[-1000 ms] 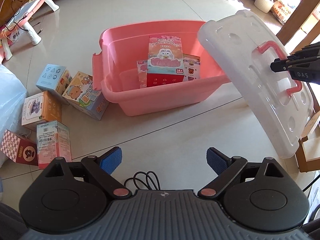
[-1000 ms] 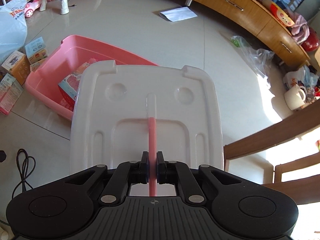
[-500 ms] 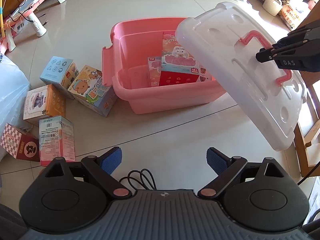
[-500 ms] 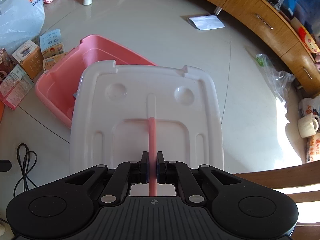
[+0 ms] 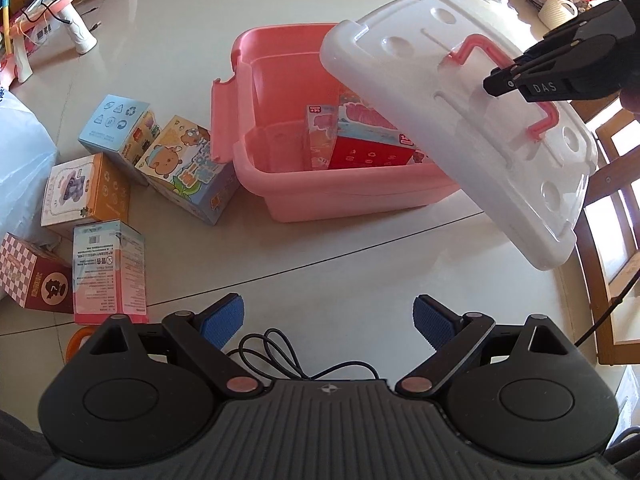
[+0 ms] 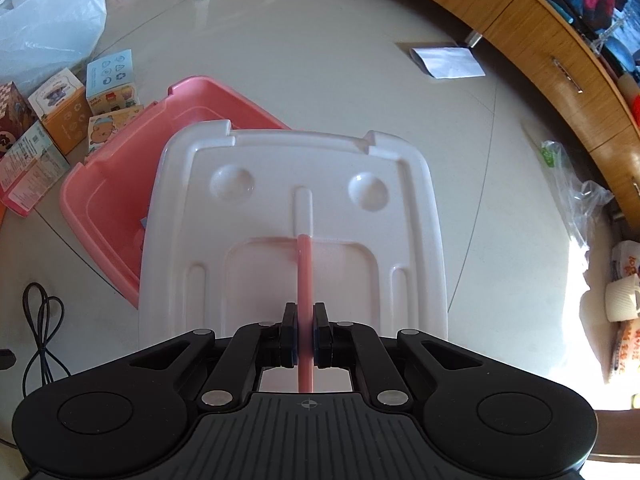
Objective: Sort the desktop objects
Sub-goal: 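Lift the white lid with the right gripper and carry it over the bin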
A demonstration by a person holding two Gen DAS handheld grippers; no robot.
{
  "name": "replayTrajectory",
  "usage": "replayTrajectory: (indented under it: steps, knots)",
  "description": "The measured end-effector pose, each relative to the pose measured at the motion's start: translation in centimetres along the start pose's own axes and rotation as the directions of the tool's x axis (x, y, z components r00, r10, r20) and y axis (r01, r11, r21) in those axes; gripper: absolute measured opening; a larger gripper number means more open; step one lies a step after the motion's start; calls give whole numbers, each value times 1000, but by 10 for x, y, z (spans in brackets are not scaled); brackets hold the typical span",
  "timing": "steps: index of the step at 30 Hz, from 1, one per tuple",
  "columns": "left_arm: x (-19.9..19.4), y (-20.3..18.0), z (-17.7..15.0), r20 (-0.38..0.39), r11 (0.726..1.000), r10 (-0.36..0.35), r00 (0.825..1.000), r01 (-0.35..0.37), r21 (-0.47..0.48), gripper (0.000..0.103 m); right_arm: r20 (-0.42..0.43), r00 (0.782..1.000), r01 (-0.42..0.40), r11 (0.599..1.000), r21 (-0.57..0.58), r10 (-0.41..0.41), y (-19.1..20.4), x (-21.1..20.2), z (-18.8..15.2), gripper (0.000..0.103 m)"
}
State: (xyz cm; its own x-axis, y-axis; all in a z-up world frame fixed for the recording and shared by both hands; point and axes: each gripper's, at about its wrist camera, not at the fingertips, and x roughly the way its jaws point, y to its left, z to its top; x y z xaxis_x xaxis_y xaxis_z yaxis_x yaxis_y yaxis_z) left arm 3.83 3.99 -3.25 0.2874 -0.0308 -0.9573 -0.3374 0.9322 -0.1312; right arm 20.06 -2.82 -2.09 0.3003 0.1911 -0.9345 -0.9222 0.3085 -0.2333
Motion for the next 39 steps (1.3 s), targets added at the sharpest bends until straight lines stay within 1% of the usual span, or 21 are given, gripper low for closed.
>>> replayTrajectory:
  steps: [6, 13, 19, 29, 35, 39]
  knots:
    - [4, 0, 4, -6, 1000, -2, 1000, 2, 3, 94, -8, 1000, -16, 999, -32, 16, -3, 12, 13, 6]
    - [7, 7, 9, -11, 1000, -1, 1000, 1, -29, 94, -10, 999, -34, 997, -76, 33, 0, 24, 29, 6]
    - [10, 7, 11, -23, 999, -9, 1000, 8, -35, 94, -9, 999, -39, 989, -142, 38, 9, 31, 41, 6]
    - [12, 8, 12, -29, 999, -11, 1000, 9, -44, 94, 3, 999, -36, 981, -189, 37, 14, 34, 50, 6]
    - [11, 8, 12, -28, 999, -13, 1000, 12, -44, 94, 11, 999, -35, 969, -244, 39, 24, 36, 52, 6]
    - [11, 8, 12, -28, 999, -13, 1000, 12, -43, 94, 14, 999, -43, 965, -259, 48, 29, 37, 53, 6]
